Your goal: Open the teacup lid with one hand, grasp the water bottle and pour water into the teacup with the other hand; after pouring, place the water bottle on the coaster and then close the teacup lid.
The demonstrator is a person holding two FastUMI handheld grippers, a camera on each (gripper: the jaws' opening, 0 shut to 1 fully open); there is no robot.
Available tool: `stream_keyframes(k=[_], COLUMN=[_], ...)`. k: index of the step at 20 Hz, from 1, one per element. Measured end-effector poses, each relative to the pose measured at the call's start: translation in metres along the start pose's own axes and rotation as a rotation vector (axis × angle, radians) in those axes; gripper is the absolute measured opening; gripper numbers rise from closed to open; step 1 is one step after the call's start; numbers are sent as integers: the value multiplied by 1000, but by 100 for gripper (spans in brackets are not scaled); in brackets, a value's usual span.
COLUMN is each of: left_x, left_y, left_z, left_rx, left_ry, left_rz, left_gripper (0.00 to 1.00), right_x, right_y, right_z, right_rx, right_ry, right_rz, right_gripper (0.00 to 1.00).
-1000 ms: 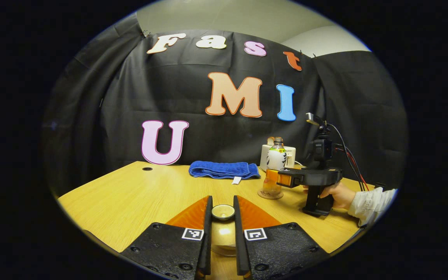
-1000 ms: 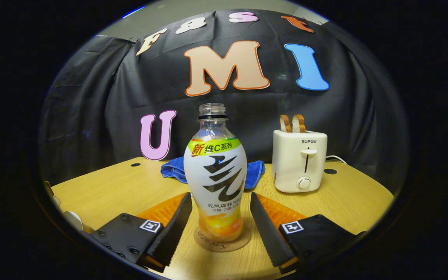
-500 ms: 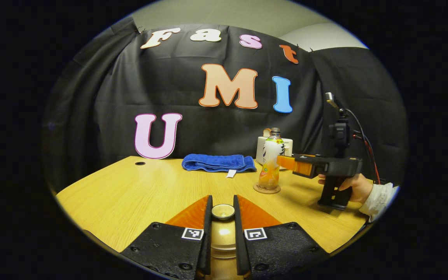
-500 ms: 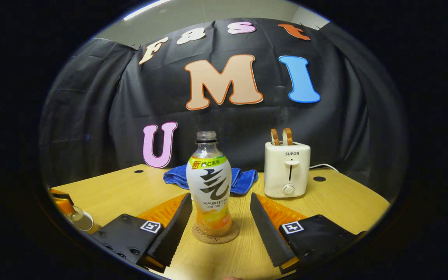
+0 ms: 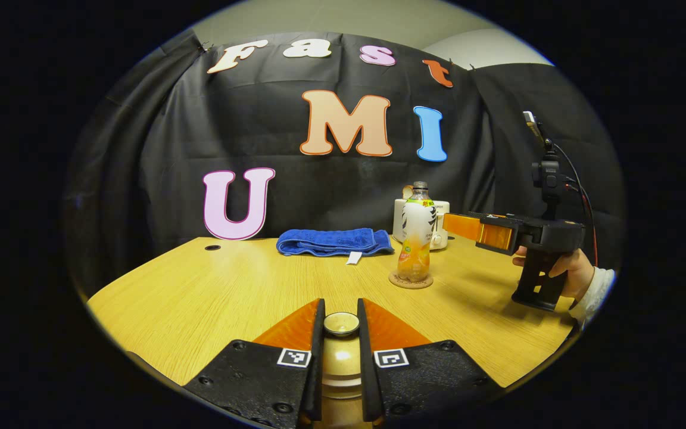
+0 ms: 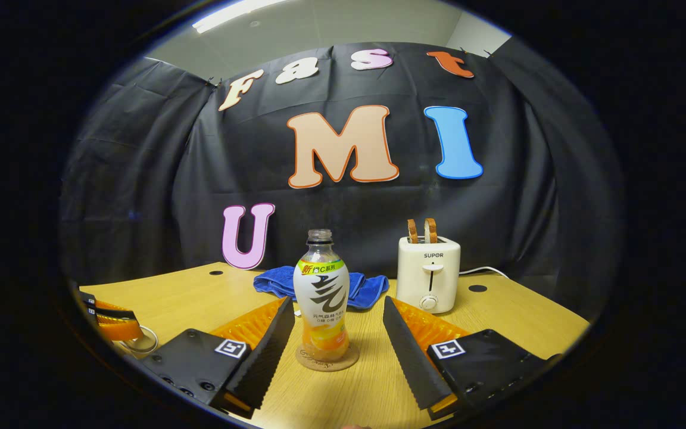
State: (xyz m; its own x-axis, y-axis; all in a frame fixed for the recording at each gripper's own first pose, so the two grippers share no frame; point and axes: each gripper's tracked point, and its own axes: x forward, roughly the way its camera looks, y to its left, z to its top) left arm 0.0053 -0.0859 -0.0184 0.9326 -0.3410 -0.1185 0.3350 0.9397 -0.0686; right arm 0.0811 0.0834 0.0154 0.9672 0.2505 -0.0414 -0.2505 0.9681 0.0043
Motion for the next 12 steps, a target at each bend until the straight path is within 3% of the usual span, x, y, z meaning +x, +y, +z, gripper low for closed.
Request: stream_keyframes(k=[1,4,6,8,9,11,12], left_x=[1,0,1,-1,-2,-6,-7], left_y=[-1,-2,-2,-4,-6,-5,-4], left_z=[0,-1,-2,-2,0,4,8], left_rx=[7,9,12,9,7,6,6], left_ry=[3,1,7,6,4,-16,-33], left_rz=[3,9,11,9,7,25,36], left_gripper=[24,24,29,35,39,64,74], right_x=[-2,-9,-15,-22,-26,-38,-46], right_y=[1,2,4,6,8,11,12], right_z=[-1,-2,-2,-1,-1,-2,-1], right_rx=[0,4,9,18,25,35,40], right_ry=[4,7,5,5,4,0,-3], right_rz=[3,6,9,15,17,17,16], right_gripper=[95,92,95,92,92,95,92])
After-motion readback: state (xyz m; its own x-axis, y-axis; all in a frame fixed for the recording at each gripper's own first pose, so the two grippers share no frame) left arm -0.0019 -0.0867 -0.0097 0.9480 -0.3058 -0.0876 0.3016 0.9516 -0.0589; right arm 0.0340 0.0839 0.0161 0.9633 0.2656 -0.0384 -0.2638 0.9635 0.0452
